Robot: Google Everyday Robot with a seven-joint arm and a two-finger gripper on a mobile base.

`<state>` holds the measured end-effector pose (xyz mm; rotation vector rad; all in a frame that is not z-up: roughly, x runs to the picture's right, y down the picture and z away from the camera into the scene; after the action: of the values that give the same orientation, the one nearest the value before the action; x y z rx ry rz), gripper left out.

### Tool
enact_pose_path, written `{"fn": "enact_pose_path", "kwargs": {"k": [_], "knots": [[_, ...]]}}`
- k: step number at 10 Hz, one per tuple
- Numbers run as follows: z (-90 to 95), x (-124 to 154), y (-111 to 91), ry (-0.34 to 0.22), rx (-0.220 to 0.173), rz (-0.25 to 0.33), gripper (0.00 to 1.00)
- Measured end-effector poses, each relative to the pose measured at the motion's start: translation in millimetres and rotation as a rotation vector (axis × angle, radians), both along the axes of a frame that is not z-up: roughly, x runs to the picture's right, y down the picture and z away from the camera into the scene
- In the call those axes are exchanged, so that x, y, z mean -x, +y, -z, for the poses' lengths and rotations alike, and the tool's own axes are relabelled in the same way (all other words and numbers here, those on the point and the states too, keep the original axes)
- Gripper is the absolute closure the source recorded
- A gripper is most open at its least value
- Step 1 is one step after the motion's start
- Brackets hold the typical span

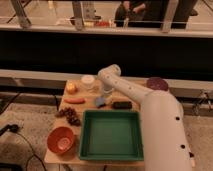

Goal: Wipe table surface with sponge

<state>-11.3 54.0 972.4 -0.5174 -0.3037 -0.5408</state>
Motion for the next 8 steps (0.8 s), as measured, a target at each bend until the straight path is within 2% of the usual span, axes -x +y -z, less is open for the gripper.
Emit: {"fn": "enact_pose_path", "kwargs": {"k": [4, 8], "knots": [[-0.1, 32, 0, -0.044, 0.010, 0.011, 1.00], [16.6, 28, 15, -0.061, 0.041, -0.003, 1.00]]}}
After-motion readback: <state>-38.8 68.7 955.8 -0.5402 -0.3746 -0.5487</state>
